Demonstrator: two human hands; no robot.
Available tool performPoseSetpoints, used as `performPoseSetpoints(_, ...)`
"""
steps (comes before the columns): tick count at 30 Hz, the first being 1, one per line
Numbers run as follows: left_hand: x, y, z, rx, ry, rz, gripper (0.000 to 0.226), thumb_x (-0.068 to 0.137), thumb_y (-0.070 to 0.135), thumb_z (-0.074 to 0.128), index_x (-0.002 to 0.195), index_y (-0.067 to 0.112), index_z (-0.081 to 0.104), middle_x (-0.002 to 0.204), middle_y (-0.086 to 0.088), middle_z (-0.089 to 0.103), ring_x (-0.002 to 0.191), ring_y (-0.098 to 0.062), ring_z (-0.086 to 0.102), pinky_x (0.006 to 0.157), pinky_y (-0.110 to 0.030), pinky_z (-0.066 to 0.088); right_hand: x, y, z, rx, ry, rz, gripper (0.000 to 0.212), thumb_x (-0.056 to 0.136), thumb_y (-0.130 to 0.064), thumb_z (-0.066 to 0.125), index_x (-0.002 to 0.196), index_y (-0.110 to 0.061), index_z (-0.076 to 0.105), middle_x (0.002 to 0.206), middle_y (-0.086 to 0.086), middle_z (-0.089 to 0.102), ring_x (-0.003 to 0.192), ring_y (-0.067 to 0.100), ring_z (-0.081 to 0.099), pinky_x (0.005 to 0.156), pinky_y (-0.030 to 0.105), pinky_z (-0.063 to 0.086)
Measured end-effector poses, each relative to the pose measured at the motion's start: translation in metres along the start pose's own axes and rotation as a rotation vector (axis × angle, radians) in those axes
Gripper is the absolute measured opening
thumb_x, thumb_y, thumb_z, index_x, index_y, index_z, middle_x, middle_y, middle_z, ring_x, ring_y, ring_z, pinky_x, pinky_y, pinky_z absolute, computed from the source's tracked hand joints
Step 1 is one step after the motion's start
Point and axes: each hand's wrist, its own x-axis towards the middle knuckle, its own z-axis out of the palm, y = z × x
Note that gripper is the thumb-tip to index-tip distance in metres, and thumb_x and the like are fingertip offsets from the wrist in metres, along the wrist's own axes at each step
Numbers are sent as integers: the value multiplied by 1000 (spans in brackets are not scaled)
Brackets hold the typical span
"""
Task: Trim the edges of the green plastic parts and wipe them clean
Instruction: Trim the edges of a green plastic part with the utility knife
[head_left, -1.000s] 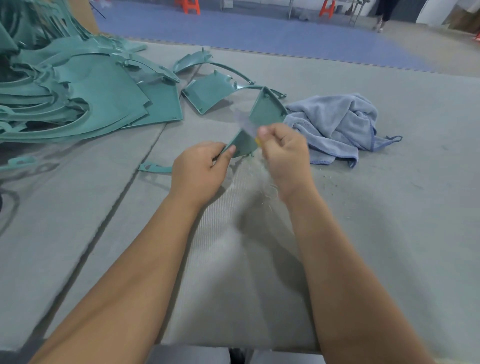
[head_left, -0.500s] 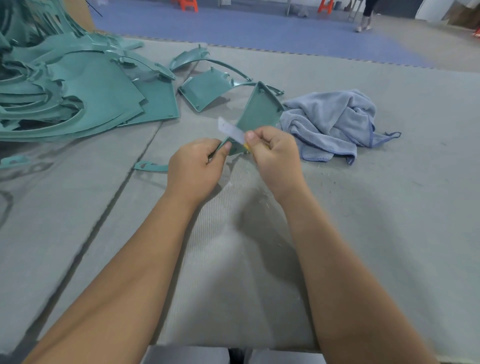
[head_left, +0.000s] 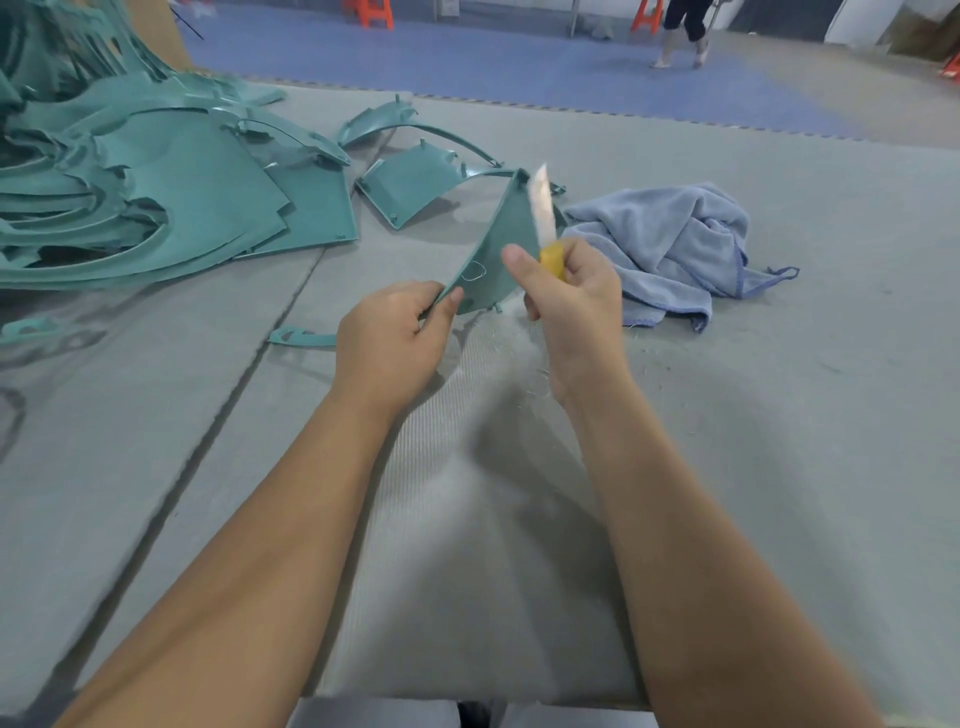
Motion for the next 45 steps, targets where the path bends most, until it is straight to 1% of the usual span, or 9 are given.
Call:
performPoseSetpoints(4,0,1,0,22,5,5,42,98,36,46,59,23,34,53,9,35,55,-15,35,50,-30,20,1,2,9,112,31,106,45,93,-16,63,63,-19,29,47,-6,29,45,11,28,51,22,29)
performPoseSetpoints(7,0,2,0,35,9,14,36,97,38,44,64,23,43,55,11,36,59,-17,39,51,-30,20,-1,7,13,-44,-35,102,36,89,-29,69,68,-11,46,55,-1,34,53,13,30,55,27,28)
performPoseSetpoints(13,0,0,1,29,12,30,36,97,37,45,65,22,46,57,11,37,61,-19,40,55,-30,26,-2,13,15,-74,-91,19,20,89,-6,66,73,-16,61,42,-18,41,49,2,37,59,22,33)
performPoseSetpoints(19,-1,-1,1,60,42,44,36,97,39,41,67,21,48,58,9,38,59,-18,41,52,-29,22,4,9,-3,54,15,52,18,91,-8,65,74,-14,61,55,-3,33,49,9,28,54,20,28)
performPoseSetpoints(23,1,-1,0,210,108,110,32,97,36,45,95,18,71,71,-2,55,63,-23,48,54,-28,23,9,12,-14,-51,58,83,25,94,-17,61,69,-17,55,53,-6,30,49,9,25,55,22,26)
performPoseSetpoints(28,3,-3,6,302,-7,164,31,94,27,57,122,19,67,88,-10,59,76,-32,55,60,-31,28,12,10,-18,11,-74,122,33,94,-20,61,72,-19,36,50,-10,29,44,7,23,45,19,23)
performPoseSetpoints(35,2,-5,8,259,-91,62,41,94,40,52,129,22,62,94,-5,52,82,-26,51,66,-31,34,14,6,-21,177,-135,187,38,91,-41,40,78,-9,57,54,-1,35,52,11,31,55,26,26)
performPoseSetpoints(37,2,-4,7,221,-103,39,40,96,43,48,129,24,62,94,-2,52,81,-22,51,64,-30,34,15,6,-24,173,-114,184,33,81,-40,45,77,-10,58,56,-3,37,53,10,32,56,25,27)
performPoseSetpoints(45,2,7,-3,23,37,27,35,100,39,42,85,18,65,73,5,54,66,-18,50,54,-30,29,10,7,-24,-126,-48,-78,24,100,-22,53,82,-15,66,50,-6,53,47,9,46,51,20,42)
